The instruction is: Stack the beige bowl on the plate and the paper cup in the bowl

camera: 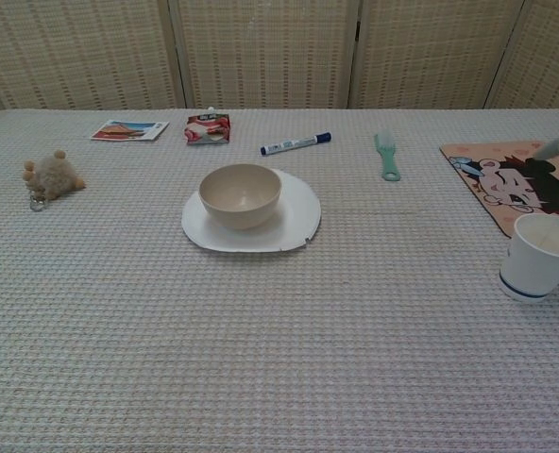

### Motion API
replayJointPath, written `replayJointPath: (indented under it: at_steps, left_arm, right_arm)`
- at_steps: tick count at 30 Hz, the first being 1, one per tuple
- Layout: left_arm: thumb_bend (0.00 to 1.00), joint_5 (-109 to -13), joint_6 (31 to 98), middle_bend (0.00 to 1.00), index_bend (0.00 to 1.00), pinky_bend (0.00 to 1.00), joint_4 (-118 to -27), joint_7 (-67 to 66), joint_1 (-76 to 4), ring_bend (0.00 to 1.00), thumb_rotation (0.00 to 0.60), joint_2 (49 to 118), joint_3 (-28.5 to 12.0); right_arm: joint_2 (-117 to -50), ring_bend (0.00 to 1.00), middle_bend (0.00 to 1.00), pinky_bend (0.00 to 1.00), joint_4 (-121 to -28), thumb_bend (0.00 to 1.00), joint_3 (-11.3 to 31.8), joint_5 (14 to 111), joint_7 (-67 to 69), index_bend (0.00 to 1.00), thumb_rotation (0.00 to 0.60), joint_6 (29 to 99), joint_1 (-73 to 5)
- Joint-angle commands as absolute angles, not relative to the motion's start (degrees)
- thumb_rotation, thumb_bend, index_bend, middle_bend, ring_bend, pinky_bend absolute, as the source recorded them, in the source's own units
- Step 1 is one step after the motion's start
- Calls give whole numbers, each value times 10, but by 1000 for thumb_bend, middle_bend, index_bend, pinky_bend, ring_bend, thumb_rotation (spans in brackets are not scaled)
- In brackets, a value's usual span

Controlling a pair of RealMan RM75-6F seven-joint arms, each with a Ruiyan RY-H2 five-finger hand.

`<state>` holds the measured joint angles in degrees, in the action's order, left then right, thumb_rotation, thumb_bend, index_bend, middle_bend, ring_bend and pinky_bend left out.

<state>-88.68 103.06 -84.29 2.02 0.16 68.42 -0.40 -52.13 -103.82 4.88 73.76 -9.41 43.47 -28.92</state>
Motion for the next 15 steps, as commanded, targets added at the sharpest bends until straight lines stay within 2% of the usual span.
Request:
replayJointPath:
  at_steps: [1, 15]
  left_arm:
    - [272, -889, 1031, 62, 159, 142, -842, 21, 4, 0, 600, 684, -7]
    - [272, -896, 1020, 62, 164, 142, -841, 24, 9, 0, 600, 685, -17]
  right_arm:
    - [-519, 0, 0, 0, -1050, 201, 47, 694, -137, 4, 600, 394, -328]
    - [-590, 0, 0, 0, -996, 201, 11, 594, -211, 148, 600, 368, -380]
